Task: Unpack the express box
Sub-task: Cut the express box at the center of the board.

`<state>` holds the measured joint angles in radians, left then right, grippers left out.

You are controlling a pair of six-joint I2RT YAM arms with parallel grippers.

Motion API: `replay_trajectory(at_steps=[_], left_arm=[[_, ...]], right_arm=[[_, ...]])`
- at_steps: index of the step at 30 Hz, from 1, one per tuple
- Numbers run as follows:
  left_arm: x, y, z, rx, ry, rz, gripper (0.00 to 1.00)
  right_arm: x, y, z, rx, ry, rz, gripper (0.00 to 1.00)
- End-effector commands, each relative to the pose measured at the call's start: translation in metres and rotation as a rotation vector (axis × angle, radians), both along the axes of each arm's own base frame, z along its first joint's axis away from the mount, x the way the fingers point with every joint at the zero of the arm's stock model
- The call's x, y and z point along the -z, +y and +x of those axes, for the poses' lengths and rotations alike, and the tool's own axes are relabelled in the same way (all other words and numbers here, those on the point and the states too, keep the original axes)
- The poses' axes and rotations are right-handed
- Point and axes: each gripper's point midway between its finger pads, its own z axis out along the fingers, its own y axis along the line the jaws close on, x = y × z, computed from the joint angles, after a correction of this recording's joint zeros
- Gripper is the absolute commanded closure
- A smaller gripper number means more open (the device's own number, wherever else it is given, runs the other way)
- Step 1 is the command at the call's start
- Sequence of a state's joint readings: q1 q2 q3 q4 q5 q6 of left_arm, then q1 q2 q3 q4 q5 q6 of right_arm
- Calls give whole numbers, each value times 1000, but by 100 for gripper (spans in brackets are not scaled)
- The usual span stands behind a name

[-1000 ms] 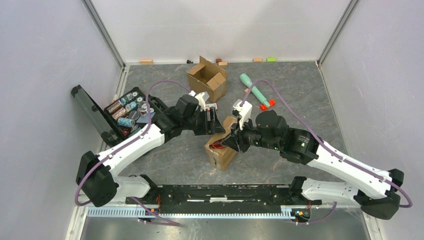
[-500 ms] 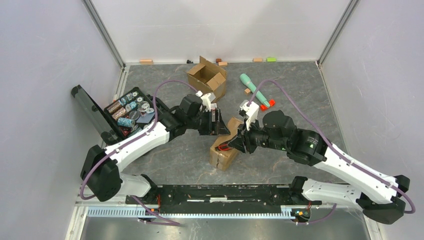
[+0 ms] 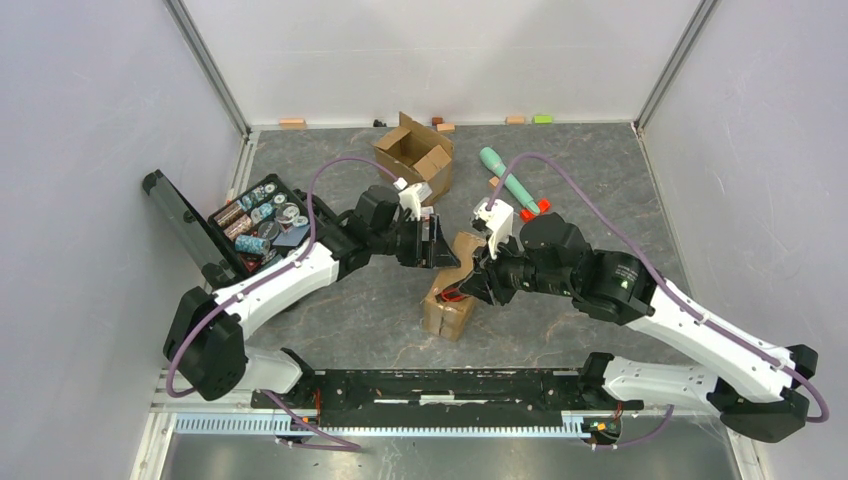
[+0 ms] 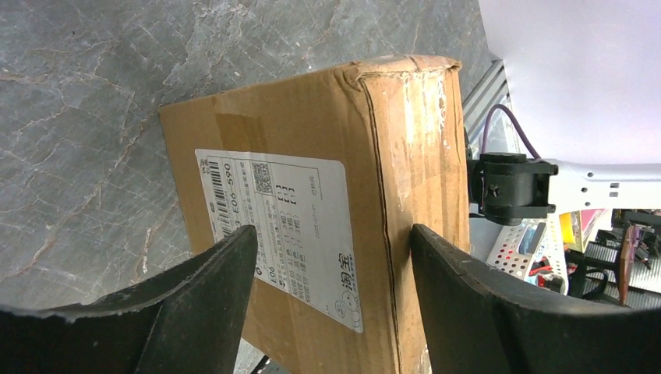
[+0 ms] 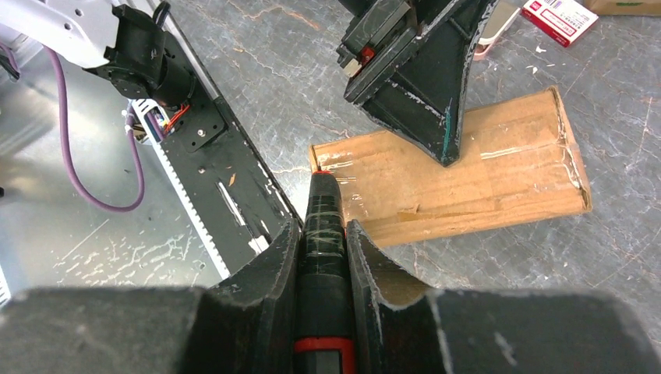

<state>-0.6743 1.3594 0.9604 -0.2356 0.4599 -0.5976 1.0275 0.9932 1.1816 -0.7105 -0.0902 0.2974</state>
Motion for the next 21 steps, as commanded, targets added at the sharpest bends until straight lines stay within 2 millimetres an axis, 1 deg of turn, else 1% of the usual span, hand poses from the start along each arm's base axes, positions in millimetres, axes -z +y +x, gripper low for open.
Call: replay_trajectory(at_steps=[1, 3, 6, 10, 11, 14, 18, 21], left_arm=[[38, 24, 8, -21, -8, 122, 22], [37, 24, 8, -10, -8, 116, 22], [34, 18, 3, 41, -5, 88, 23], [25, 13, -1, 85, -24, 55, 22], [23, 12, -2, 98, -27, 48, 22], [17, 6, -4, 130, -40, 35, 19], [12, 0, -2, 156, -47, 23, 16], [8, -3, 2, 167, -58, 17, 16]], right_arm=[[31, -29, -19, -44, 67, -192, 100], [28, -30, -18, -40, 59, -194, 100], [21, -33, -11, -12, 27, -195, 100], [3, -33, -1, 18, -28, -173, 100], [-4, -34, 4, 36, -54, -170, 100], [-19, -29, 6, 19, -87, -144, 100], [-25, -29, 11, 24, -114, -153, 100], [-30, -27, 11, 2, -125, -145, 100]])
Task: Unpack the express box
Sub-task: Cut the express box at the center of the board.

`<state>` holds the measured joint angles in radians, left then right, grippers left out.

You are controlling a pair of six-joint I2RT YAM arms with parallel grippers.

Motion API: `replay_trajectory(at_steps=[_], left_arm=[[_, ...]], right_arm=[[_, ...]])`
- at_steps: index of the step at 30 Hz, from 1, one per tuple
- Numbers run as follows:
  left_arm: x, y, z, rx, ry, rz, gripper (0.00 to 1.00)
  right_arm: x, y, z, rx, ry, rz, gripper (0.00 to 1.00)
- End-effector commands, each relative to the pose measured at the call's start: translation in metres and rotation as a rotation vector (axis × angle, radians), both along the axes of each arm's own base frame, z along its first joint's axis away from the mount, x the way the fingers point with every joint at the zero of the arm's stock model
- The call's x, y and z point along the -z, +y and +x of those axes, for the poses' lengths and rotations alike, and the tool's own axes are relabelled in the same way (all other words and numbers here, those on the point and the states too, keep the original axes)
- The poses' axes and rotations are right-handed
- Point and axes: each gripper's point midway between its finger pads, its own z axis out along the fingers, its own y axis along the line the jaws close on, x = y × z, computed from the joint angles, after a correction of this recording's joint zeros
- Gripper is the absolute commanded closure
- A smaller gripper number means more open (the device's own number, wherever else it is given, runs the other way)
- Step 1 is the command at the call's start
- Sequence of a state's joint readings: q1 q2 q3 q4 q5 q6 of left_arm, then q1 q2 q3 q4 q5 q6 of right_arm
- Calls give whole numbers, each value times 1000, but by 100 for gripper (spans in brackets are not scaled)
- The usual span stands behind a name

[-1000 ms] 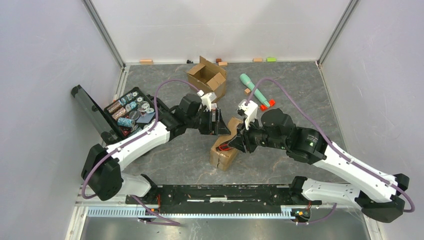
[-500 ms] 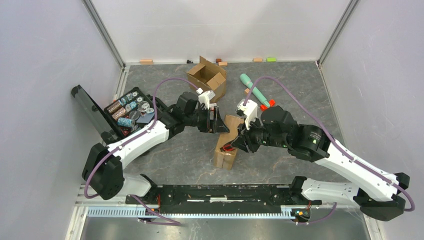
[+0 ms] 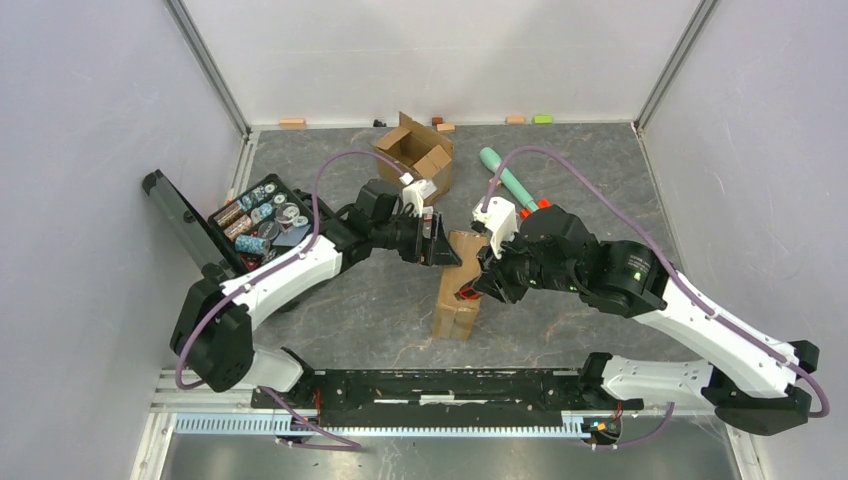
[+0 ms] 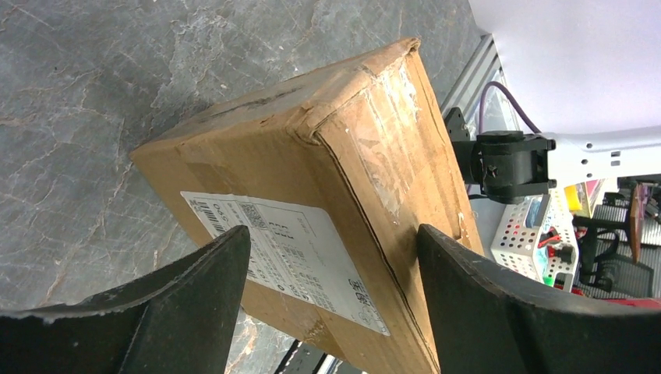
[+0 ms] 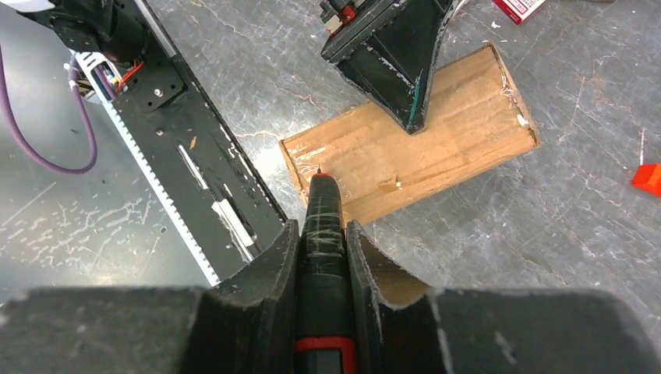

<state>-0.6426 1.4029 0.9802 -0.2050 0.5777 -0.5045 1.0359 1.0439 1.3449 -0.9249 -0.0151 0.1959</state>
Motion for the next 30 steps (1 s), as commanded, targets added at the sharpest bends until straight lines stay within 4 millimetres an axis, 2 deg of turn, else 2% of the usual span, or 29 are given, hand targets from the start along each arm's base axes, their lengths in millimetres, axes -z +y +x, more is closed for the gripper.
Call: replay_trajectory(at_steps=[1, 6, 16, 25, 27, 30], left_arm=[[9, 0, 0, 59, -23, 49, 16], [6, -4, 2, 74, -25, 41, 16], [8, -11, 10, 84, -20, 43, 16], [7, -23, 26, 99, -26, 34, 17], [8, -26, 30, 101, -19, 32, 17], [5, -30, 32, 107, -19, 22, 17]], right_arm=[[-16, -4, 7, -10, -64, -8, 100], [-11, -7, 5, -40, -41, -29, 100], [-25, -14, 1, -46, -44, -29, 100], [4, -4, -8, -94, 32, -32, 100], [9, 6, -11, -112, 64, -4, 100], [22, 6, -6, -88, 80, -37, 100]])
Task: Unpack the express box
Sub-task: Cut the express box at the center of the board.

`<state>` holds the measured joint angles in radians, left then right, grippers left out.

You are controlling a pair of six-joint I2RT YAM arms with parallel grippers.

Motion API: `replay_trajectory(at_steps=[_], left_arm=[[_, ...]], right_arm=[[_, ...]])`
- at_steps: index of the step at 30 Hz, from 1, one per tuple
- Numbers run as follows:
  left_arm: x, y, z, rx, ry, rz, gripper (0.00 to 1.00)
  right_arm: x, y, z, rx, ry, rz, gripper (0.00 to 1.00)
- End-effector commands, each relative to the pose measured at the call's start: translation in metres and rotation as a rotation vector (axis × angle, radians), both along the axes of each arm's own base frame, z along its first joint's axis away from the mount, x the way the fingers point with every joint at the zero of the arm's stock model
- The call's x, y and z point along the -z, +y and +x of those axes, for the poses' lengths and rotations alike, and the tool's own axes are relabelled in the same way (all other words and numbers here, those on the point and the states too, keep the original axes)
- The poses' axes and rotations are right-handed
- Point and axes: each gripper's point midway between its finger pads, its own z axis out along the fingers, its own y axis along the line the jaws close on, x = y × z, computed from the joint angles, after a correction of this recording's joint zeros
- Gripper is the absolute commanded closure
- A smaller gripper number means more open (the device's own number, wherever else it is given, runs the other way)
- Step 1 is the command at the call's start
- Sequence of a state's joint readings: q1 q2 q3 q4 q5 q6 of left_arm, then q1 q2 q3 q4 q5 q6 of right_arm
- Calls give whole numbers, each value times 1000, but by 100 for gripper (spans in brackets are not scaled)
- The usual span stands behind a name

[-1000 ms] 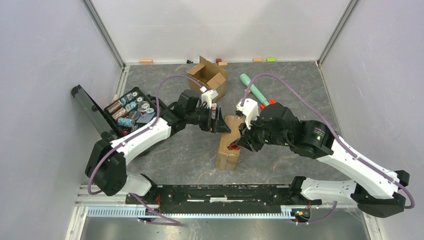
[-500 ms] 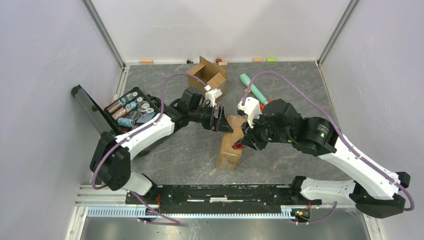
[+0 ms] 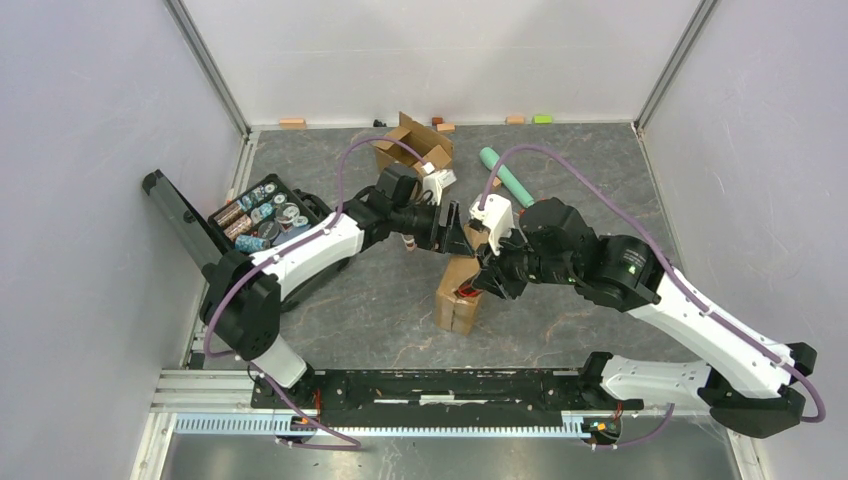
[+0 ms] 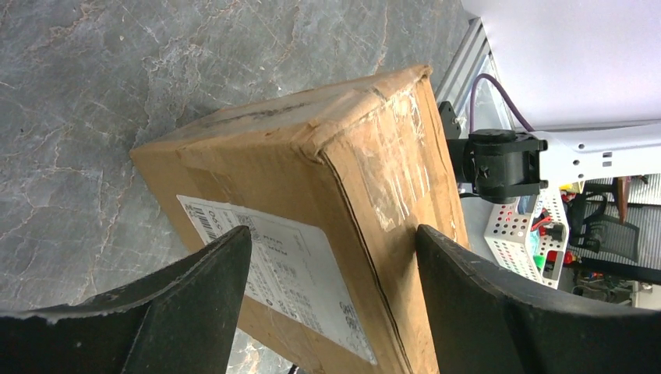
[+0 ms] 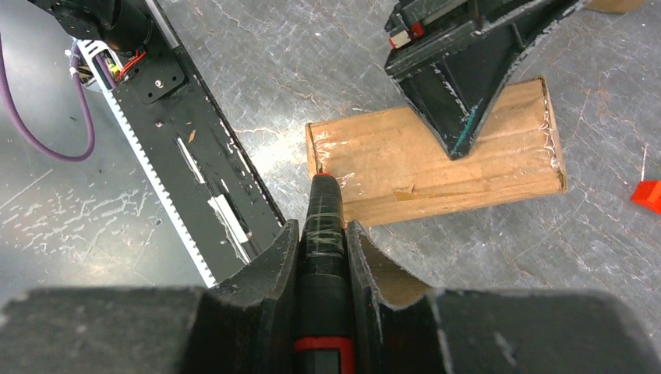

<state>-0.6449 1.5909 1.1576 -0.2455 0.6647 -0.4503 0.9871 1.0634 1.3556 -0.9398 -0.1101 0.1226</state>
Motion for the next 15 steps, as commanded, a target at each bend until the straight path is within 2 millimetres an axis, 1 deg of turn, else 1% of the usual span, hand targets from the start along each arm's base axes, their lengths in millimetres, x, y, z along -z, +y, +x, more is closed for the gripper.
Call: replay_trajectory(at_steps=[1, 5, 9, 13, 15], left_arm=[[3, -2, 12, 11, -44, 21, 17], [3, -6, 13, 23, -37, 16, 17], [1, -13, 14, 42, -26, 5, 17], [-3, -23, 13, 68, -30, -3, 17], [-6, -24, 12, 68, -28, -5, 17]], right_arm=[[22, 7, -6, -14, 77, -25, 100], [27, 14, -5, -2, 102, 4, 100], [35, 14, 5, 58, 139, 15, 100], [38, 14, 19, 130, 174, 64, 100], [39, 12, 23, 155, 185, 79, 100]])
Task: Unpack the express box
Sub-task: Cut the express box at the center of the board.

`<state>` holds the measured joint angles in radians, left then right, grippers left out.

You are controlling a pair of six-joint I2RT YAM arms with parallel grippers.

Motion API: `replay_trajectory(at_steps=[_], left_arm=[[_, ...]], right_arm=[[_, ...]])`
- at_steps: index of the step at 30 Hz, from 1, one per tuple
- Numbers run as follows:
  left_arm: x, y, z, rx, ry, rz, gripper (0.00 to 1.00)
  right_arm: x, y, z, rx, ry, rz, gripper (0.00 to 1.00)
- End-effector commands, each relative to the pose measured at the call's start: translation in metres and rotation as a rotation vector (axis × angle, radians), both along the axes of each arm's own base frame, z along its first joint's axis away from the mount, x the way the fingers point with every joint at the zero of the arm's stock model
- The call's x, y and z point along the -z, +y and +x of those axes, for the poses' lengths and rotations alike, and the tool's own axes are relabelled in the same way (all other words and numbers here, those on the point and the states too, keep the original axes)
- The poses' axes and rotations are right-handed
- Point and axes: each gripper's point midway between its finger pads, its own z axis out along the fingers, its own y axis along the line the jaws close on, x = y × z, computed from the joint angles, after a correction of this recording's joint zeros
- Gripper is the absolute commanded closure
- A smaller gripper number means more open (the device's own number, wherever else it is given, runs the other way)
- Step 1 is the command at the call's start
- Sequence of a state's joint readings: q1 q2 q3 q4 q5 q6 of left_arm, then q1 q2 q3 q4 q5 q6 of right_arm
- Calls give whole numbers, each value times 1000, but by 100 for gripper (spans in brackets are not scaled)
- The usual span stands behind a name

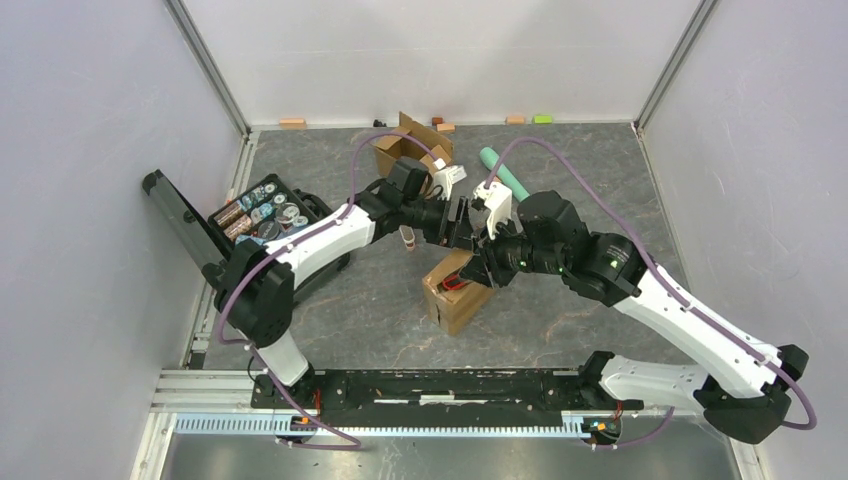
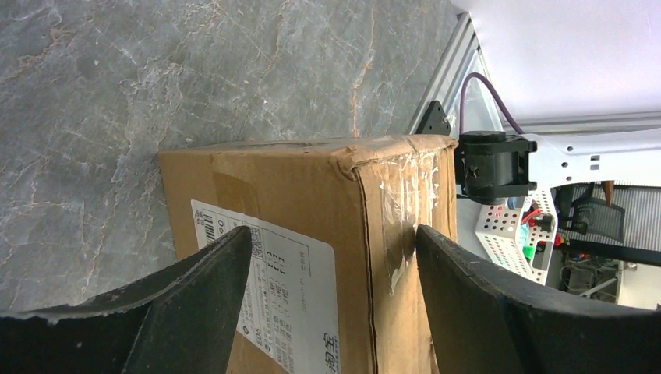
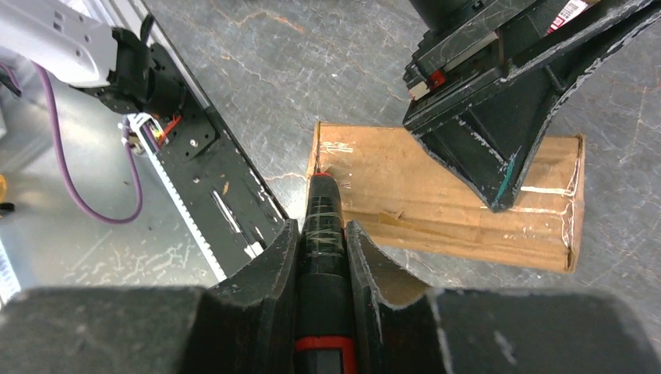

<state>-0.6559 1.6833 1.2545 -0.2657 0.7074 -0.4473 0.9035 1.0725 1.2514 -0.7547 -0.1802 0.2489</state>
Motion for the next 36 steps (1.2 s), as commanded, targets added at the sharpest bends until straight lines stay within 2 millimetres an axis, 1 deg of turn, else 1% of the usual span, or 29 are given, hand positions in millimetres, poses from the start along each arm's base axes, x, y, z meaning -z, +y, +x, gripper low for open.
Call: replay_trajectory(at_steps=[1, 4, 5, 7, 10, 13, 17, 21, 24, 26, 28, 31, 36], left_arm=[[-9, -5, 4, 19, -59, 3, 17], [-21, 6, 6, -29, -104, 42, 17], [-24, 12, 6, -49, -113, 65, 17], [-34, 27, 12, -114, -162, 115, 16], [-46, 45, 12, -163, -199, 158, 15], [-41, 64, 3, -184, -192, 232, 16], [-39, 81, -18, -193, -167, 254, 16], [-37, 87, -44, -188, -84, 225, 17], [-30, 97, -55, -192, -59, 248, 18], [-25, 98, -62, -172, -47, 255, 19], [-17, 98, -65, -158, -41, 271, 19], [-7, 100, -62, -161, -43, 305, 20], [-7, 100, -60, -154, -67, 303, 21]], right_arm=[[31, -9, 5, 70, 106, -42, 100], [29, -15, 8, 97, 105, -22, 100], [29, -16, 9, 105, 109, -16, 100], [29, -18, 9, 120, 112, -12, 100], [29, -21, 9, 141, 112, -3, 100], [28, -22, 10, 156, 109, 6, 100], [26, -26, 11, 172, 98, 5, 100], [20, -24, 10, 149, 79, 21, 100], [15, -22, 7, 123, 69, 35, 100], [12, -20, 5, 97, 66, 45, 100], [12, -19, 3, 84, 66, 46, 100], [11, -21, 2, 84, 60, 38, 100], [-1, -31, 5, 111, 25, 23, 100]])
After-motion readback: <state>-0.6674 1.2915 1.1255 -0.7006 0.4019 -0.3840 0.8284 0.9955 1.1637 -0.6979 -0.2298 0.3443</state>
